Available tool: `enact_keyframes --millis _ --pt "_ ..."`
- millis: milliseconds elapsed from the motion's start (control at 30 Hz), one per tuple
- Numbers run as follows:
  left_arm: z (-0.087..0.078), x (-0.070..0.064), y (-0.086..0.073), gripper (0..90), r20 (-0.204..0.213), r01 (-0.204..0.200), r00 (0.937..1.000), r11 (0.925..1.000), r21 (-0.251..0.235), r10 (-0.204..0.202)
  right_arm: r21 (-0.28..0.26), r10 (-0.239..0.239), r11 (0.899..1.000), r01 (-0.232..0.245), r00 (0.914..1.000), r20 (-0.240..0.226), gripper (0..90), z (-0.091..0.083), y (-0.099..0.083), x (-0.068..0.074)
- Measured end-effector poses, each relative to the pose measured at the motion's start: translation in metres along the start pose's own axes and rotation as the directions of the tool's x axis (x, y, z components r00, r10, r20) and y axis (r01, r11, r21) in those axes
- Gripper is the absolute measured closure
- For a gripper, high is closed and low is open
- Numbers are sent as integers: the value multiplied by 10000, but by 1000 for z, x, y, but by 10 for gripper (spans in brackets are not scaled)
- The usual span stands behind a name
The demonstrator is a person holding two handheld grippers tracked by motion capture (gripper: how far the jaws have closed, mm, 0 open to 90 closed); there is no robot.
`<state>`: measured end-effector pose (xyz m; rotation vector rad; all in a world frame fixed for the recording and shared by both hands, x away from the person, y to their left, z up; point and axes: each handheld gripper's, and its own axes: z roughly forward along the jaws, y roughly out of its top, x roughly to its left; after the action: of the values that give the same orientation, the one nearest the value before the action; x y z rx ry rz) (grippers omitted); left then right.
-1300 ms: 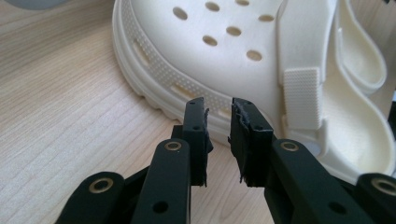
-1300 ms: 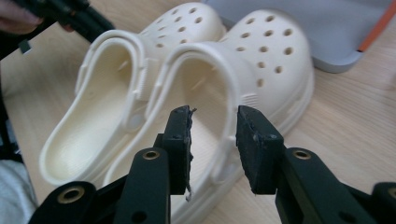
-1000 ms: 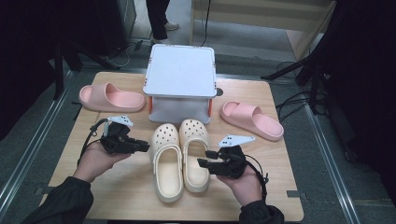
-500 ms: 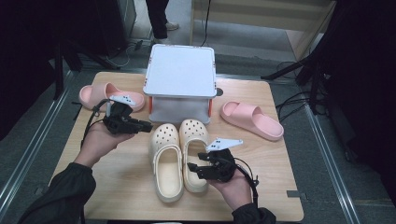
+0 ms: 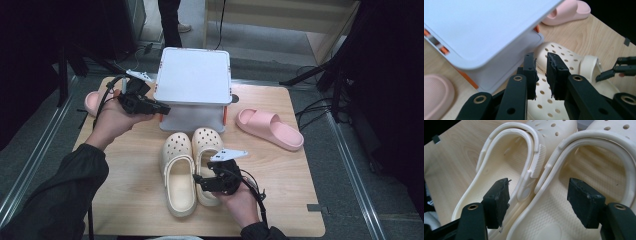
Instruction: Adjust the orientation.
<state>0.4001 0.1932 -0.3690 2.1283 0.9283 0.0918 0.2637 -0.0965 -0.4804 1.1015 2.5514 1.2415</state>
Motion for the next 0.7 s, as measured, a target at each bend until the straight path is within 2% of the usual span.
enact_keyframes --millis 100,167,233,300,533,633,700 --pt "0 6 9 770 -85 119 9999 9998 -137 -120 82 292 9995 -294 9993 220 309 7 2 1" --pt "0 10 16 770 -292 16 9996 9998 -196 -22 225 478 9986 -486 9983 340 291 13 2 1" --pt "3 14 22 769 -443 -10 9990 10000 -89 6 296 641 9974 -652 9972 382 279 18 3 0" --pt "7 18 27 769 -562 -21 9984 10000 31 22 272 1070 9937 -1086 9927 554 269 27 5 -1" --pt "20 29 28 769 -660 142 9977 9996 249 -125 264 1108 9932 -1131 9908 774 283 40 12 -1" --pt "20 32 28 771 -618 219 9979 9997 126 -210 311 959 9945 -996 9900 1030 321 46 16 1" --pt "21 32 27 771 -607 195 9980 9998 109 -188 302 967 9946 -998 9912 906 350 49 18 0"
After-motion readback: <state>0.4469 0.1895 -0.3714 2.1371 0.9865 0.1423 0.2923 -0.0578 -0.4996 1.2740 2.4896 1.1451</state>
